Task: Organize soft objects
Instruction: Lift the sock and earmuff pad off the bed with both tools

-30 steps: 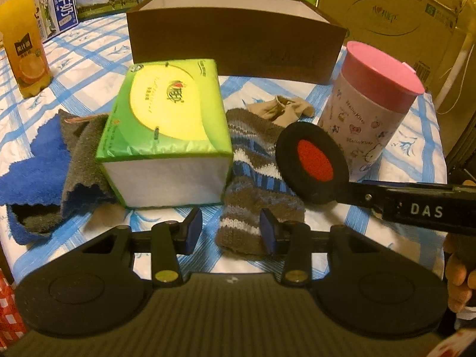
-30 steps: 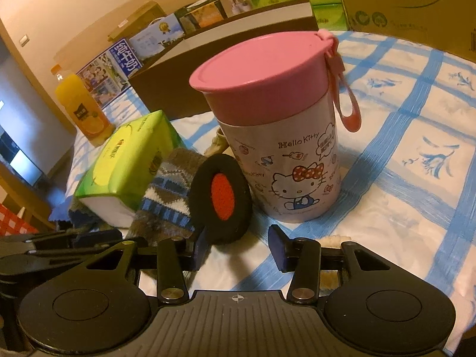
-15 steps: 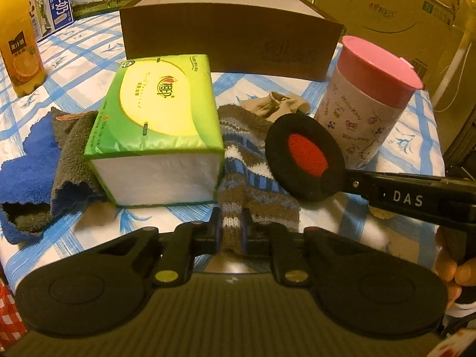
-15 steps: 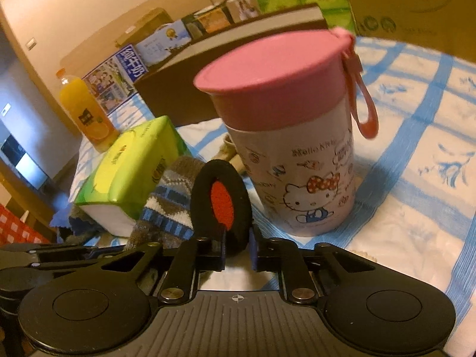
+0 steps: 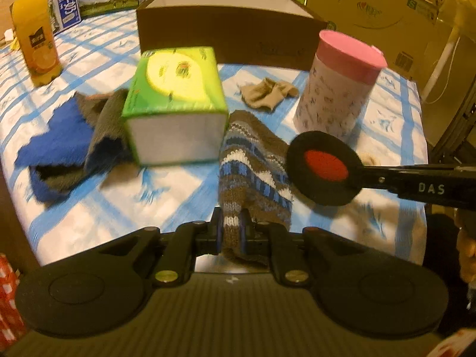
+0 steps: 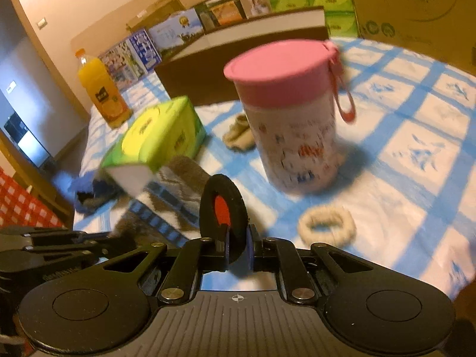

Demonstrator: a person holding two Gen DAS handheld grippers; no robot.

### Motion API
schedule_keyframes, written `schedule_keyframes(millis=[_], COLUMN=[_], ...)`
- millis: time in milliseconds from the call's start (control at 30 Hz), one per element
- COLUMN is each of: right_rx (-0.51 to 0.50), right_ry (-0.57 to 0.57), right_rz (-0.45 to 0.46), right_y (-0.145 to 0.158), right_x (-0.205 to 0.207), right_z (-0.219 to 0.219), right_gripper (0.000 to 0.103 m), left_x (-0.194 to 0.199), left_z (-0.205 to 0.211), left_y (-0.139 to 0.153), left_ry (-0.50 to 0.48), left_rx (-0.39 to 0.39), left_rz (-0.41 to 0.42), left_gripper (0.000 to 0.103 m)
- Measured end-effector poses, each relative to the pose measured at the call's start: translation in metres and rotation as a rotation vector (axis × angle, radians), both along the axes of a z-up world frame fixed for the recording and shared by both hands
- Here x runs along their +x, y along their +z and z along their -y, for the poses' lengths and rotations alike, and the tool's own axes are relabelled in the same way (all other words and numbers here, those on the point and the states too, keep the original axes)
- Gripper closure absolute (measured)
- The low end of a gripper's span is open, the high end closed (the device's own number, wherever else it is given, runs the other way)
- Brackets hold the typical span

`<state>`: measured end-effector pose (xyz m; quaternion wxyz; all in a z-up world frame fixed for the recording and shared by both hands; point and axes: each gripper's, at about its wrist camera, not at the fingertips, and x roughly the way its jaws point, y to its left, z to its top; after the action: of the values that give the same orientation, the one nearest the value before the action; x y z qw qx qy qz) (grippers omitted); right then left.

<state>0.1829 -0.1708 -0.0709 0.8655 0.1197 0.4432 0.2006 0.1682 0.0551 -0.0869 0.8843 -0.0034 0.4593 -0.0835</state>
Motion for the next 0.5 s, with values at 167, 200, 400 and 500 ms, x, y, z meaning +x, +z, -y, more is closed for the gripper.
schedule_keyframes(millis=[167,200,400,500], right_rx=[-0.032,-0.04,-0.129,-0.161], right_ry=[0.046,0.054,0.129,0.14], right_rz=[-0.05,-0.053,-0.023,0.024], right_y=[-0.004,-0.004,-0.005,-0.007], right_x=[-0.021,-0.024,-0.023,-0.02], right_z=[0.002,0.001,-0.014,-0.021], right_gripper=[0.091,0.091,0.042,0.034], left_x=[-0.021,-0.023,-0.009,0.004], left_z=[-0.001,0.0,0.001,-0.001], left_y=[0.0,-0.001,-0.005,-0.01], left_ry=[-0.029,-0.035,-0.034,-0.029], left_rx=[-0.023,-0.027,-0.01,-0.038], left_rz=[-0.041,-0.048,-0.036,-0.049], left_gripper=[0.091,0.088,0.058,0.051])
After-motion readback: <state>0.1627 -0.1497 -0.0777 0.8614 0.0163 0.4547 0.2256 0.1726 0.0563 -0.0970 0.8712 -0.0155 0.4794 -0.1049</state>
